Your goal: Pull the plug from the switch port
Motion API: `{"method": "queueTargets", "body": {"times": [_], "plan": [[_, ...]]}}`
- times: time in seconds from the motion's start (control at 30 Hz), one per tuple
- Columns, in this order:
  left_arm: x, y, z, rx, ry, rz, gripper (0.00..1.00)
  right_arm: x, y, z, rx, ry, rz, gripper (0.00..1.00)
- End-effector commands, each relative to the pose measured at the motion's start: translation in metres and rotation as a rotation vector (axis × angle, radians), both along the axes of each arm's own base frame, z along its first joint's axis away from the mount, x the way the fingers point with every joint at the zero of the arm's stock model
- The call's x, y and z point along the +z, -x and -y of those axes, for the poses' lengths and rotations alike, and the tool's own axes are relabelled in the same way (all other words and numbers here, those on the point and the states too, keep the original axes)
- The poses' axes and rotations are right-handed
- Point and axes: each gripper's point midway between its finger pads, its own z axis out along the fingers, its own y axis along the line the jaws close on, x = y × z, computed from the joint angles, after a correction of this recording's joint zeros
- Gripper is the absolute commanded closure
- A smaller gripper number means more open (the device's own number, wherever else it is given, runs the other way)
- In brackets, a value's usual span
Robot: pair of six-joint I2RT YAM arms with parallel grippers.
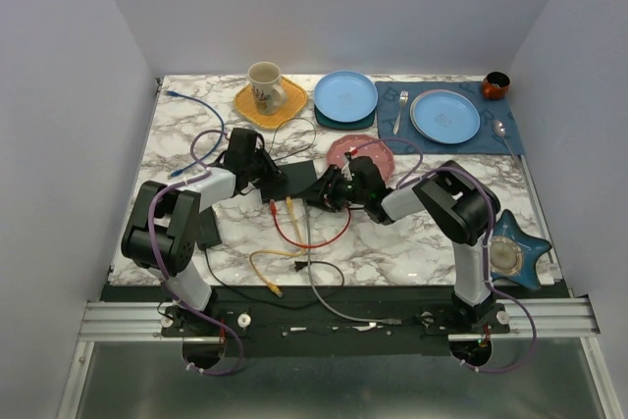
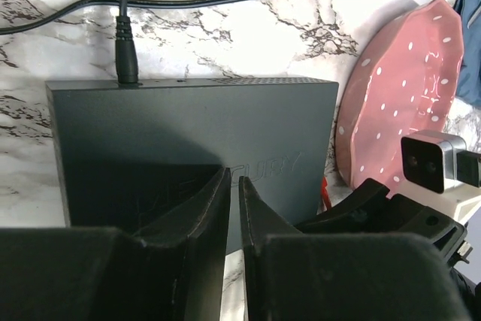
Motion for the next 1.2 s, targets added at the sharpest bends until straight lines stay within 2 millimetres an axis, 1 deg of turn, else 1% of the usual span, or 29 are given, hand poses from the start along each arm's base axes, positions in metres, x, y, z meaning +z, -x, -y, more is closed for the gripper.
{"method": "queueTargets", "body": {"times": [0.0,0.03,0.1,0.2,0.23,0.3,0.33,0.37,0.4,0.47,0.63,0.9,1.17], "plan": [[0.014,-0.009,-0.001,-0.015,0.019,0.024,0.75,-0.044,0.012,0.027,-0.045,0.188,-0.142,0.46],[0.017,-0.012,0.0,-0.017,0.022,0.03,0.75,-0.045,0.012,0.029,-0.043,0.205,-0.133,0.44],[0.023,-0.02,0.003,-0.022,0.03,0.044,0.75,-0.047,0.015,0.032,-0.039,0.225,-0.14,0.44],[0.023,-0.023,0.007,-0.026,0.047,0.04,0.75,-0.049,0.016,0.034,-0.027,0.262,-0.148,0.43],[0.022,-0.023,0.009,-0.031,0.056,0.038,0.75,-0.05,0.016,0.035,-0.029,0.268,-0.148,0.43],[0.014,-0.017,0.01,-0.032,0.064,0.012,0.75,-0.053,0.017,0.037,-0.036,0.276,-0.157,0.43],[0.016,-0.019,0.012,-0.035,0.073,0.027,0.75,-0.054,0.017,0.038,-0.05,0.277,-0.166,0.44],[0.011,-0.015,0.012,-0.034,0.073,0.014,0.75,-0.055,0.017,0.039,-0.059,0.276,-0.174,0.44],[0.01,-0.015,0.012,-0.032,0.08,0.016,0.75,-0.054,0.017,0.039,-0.065,0.268,-0.172,0.44],[0.005,-0.011,0.013,-0.035,0.086,0.003,0.75,-0.054,0.015,0.039,-0.09,0.253,-0.189,0.47],[0.005,-0.009,0.014,-0.039,0.09,0.005,0.75,-0.051,0.008,0.037,-0.13,0.232,-0.192,0.55],[0.003,-0.007,0.015,-0.046,0.092,0.0,0.75,-0.051,0.001,0.035,-0.157,0.228,-0.208,0.59],[-0.001,-0.004,0.015,-0.052,0.089,-0.008,0.76,-0.049,0.0,0.023,-0.134,0.203,-0.214,0.59]]}}
